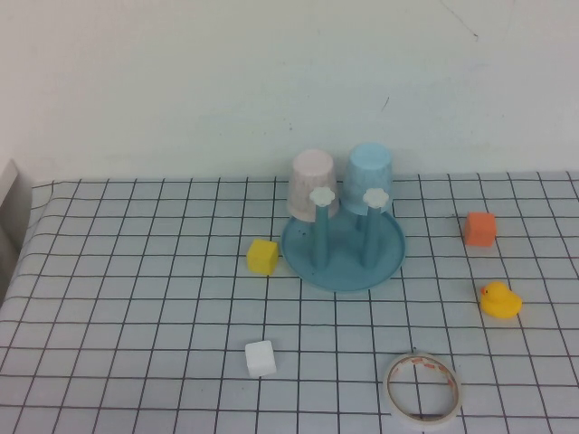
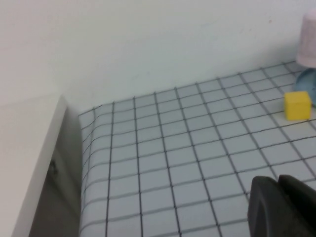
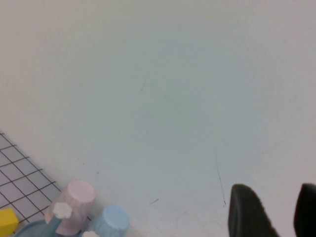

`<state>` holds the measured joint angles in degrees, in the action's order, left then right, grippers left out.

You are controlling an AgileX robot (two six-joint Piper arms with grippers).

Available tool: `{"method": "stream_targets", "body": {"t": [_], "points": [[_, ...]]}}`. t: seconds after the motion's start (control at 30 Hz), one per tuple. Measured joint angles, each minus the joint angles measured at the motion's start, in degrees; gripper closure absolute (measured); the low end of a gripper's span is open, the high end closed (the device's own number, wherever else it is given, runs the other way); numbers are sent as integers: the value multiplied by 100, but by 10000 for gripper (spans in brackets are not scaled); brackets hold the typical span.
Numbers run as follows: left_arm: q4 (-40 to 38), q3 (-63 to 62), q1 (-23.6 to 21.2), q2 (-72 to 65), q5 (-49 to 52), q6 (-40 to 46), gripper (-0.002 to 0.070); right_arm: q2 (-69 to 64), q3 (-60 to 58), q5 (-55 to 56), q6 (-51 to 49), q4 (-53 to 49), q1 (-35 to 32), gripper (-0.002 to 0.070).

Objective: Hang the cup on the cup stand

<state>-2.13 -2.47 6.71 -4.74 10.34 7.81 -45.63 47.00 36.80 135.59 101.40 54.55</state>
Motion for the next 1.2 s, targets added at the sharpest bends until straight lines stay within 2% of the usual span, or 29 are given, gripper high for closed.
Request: {"method": "stream_targets", "body": {"t": [0.2, 0.37, 0.57, 1.2], "points": [[-2, 0, -437, 487, 999, -41, 676, 0, 0, 0, 0, 0, 0, 460], [-12, 23, -646, 536, 1435, -286, 676, 0, 0, 0, 0, 0, 0, 460], [-24, 292, -688, 558, 975, -515, 676, 0, 0, 0, 0, 0, 0, 460], [-170, 290, -688, 558, 954, -171, 676, 0, 0, 0, 0, 0, 0, 460]]}}
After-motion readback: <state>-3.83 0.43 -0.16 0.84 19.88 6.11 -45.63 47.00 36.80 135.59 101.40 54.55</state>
